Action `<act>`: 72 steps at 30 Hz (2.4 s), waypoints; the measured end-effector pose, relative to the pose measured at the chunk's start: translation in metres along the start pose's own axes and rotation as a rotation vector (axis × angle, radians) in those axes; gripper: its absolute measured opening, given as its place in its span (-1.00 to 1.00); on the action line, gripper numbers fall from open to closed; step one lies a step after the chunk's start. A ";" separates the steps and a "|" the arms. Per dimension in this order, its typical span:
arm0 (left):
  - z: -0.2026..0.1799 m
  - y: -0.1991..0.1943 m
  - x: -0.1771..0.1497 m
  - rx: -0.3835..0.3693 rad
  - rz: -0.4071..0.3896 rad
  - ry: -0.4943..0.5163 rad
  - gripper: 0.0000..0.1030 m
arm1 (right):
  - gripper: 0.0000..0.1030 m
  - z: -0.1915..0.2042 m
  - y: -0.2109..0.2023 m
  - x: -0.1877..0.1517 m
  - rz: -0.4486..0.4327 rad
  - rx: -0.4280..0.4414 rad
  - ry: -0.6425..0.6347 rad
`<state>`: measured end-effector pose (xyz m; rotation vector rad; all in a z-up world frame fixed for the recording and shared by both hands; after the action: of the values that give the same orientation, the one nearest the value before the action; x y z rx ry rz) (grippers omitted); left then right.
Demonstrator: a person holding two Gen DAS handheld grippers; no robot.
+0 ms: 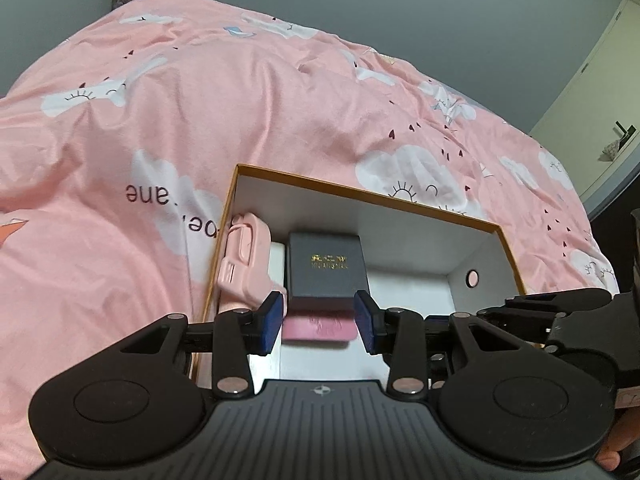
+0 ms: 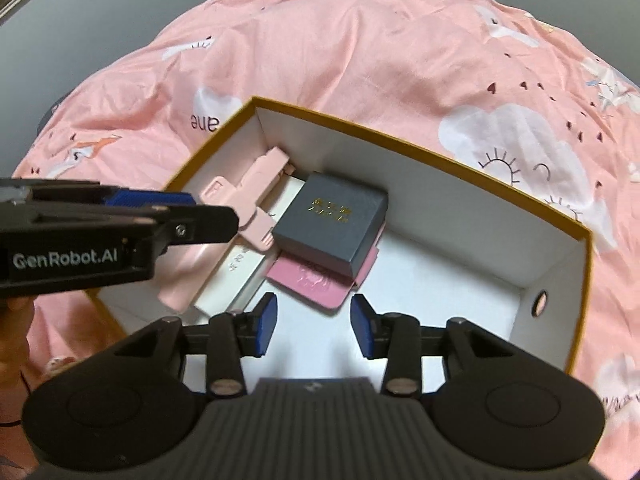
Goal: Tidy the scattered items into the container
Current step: 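Withdraw both tools from the box back over the scattered items, then lower the left tool onto the crocheted white bunny and close on it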
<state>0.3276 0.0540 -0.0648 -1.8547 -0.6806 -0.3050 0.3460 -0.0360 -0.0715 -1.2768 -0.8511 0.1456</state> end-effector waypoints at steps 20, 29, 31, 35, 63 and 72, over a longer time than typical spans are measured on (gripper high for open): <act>-0.004 -0.103 -0.087 0.094 -0.163 0.101 -0.14 | -0.15 0.056 -0.089 -0.066 -0.219 -0.077 0.047; -0.002 -0.130 -0.132 0.101 -0.192 0.177 -0.09 | -0.03 0.082 -0.121 -0.116 -0.350 -0.125 0.094; -0.003 -0.133 -0.142 0.102 -0.189 0.195 -0.09 | -0.03 0.086 -0.126 -0.125 -0.373 -0.155 0.093; -0.004 -0.138 -0.161 0.078 -0.178 0.230 -0.04 | -0.03 0.094 -0.129 -0.142 -0.377 -0.180 0.092; 0.012 -0.129 -0.241 -0.005 0.053 0.281 0.09 | -0.01 0.109 -0.087 -0.237 -0.128 -0.119 0.215; 0.025 -0.119 -0.252 0.049 0.116 0.271 0.08 | -0.16 0.125 -0.072 -0.238 -0.076 -0.044 0.163</act>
<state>0.0531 0.0298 -0.1111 -1.7573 -0.3903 -0.4494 0.0767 -0.0905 -0.1171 -1.2768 -0.7647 -0.0369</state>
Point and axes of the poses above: each gripper's, at about its wrist camera, not at the fingertips, and y roughly the way its jaws point, z to its left, x to its top, the point moved 9 cm from there along y, roughly the way its jaws point, and after that the axes turned 7 degrees about -y, right-handed, at the moved point
